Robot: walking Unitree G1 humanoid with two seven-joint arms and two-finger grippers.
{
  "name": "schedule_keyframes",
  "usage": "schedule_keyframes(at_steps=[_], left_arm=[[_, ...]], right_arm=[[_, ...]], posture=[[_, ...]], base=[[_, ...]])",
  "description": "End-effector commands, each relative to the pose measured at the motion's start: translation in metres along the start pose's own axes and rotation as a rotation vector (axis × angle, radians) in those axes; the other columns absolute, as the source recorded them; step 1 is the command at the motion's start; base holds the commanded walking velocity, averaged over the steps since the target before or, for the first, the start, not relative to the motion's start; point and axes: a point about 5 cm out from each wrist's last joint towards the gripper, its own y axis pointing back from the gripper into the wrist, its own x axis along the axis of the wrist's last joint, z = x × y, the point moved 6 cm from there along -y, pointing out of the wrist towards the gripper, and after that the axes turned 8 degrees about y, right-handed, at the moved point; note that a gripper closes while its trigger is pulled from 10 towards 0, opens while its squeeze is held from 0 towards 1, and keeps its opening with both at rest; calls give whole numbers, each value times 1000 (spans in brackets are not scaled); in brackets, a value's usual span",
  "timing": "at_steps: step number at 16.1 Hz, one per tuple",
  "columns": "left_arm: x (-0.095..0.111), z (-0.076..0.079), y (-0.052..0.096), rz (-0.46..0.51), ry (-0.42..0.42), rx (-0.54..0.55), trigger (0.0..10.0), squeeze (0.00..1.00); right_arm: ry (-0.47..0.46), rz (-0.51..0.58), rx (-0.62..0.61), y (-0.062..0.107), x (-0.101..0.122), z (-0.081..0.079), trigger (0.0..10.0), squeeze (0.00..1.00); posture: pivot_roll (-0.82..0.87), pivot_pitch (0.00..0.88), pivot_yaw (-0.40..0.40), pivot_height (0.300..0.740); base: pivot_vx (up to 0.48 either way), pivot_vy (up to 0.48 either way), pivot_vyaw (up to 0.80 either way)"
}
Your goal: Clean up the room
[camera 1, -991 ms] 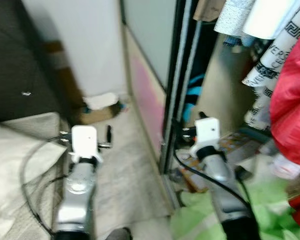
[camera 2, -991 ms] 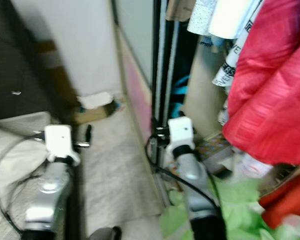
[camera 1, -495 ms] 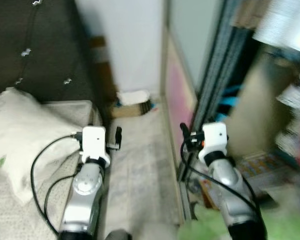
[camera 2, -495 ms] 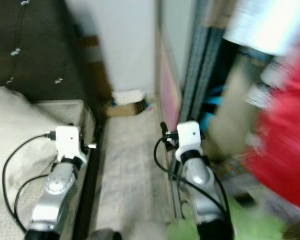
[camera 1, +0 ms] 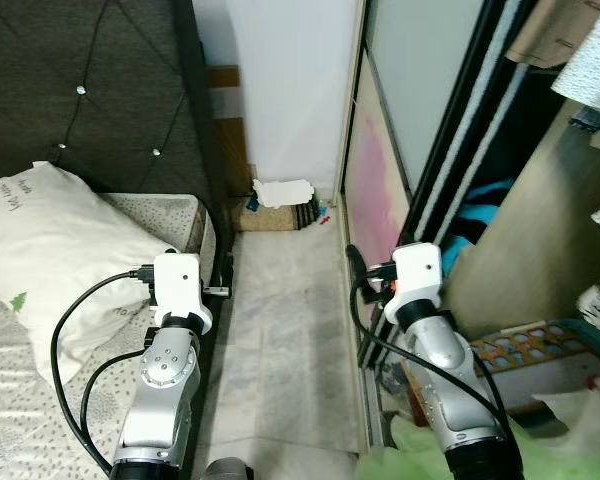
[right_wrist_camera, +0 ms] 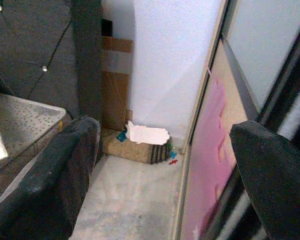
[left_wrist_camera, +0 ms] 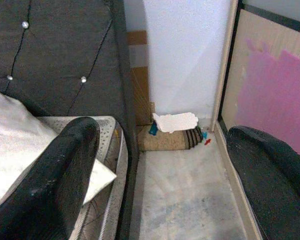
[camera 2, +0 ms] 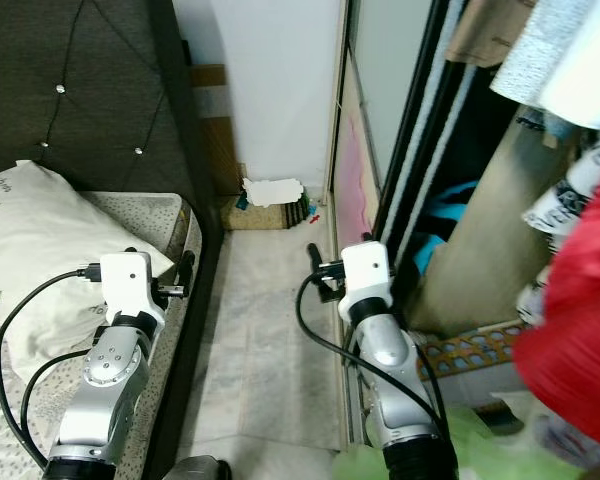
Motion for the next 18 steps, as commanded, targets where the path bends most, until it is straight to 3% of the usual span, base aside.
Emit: schedule_keyframes(at_steps=[1,11,18], left_arm=[[0,-3,-1,-2,-3,12,10000,0],[2,3,-2,7,-3,-17,10000,0],[4,6,-6,13,-15,-41,10000,0]], right_arm=[[-3,3,3,-2,3,-1,10000,0],[7,0,0,-3,2,1,10000,0],[21,4,2,-6,3,2,10000,0]], posture=[[65,0,-8,740],[63,0,-7,740],[60,0,-6,740]], base=[[0,334,0],[0,59,0],[0,0,800]])
